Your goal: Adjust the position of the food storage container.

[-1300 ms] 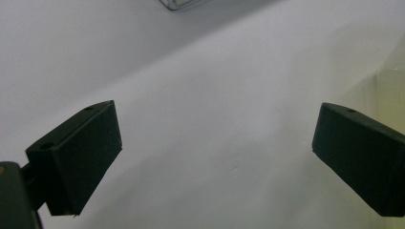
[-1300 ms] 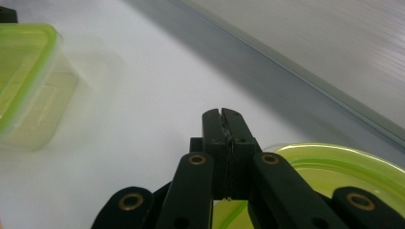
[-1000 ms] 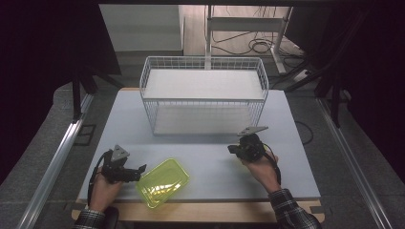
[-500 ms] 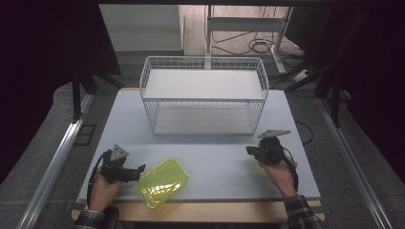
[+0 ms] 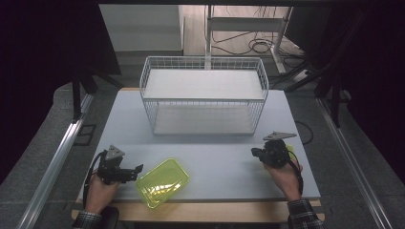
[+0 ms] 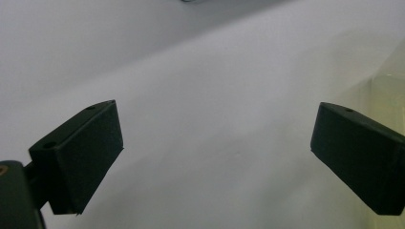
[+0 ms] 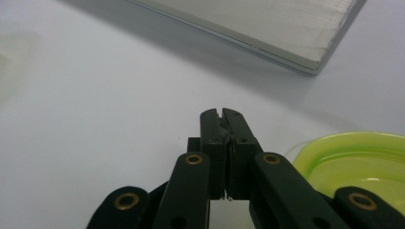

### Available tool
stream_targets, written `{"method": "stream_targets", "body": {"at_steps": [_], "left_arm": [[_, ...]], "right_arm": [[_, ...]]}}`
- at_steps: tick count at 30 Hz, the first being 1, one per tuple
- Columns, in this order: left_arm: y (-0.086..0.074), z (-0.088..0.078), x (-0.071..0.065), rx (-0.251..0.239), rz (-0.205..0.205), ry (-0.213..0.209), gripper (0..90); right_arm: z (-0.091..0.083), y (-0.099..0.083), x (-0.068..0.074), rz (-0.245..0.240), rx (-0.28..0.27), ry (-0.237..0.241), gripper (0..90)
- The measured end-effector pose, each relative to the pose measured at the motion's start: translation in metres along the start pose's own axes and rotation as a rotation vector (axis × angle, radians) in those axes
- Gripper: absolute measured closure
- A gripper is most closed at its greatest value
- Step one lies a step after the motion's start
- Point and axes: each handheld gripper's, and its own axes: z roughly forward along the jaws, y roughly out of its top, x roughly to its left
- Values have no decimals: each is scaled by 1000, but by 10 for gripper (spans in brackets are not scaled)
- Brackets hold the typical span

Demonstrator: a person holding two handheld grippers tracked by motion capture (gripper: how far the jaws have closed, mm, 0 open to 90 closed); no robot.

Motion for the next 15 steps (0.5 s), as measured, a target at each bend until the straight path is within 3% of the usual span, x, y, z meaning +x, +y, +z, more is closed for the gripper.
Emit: {"method": "stream_targets", "body": {"at_steps": [5, 10, 14, 15], "left_arm": [[-13, -16, 2, -2, -46, -42, 37], [-22, -29, -3, 0, -39, -54, 99], [-29, -42, -10, -10, -12, -93, 329], [-30, -44, -11, -13, -10, -101, 329]], "right_arm": [[-1, 1, 6, -19, -12, 2, 824], [-1, 1, 11, -30, -21, 5, 767], [1, 1, 16, -45, -23, 14, 691], [1, 1, 16, -45, -23, 14, 691]]}}
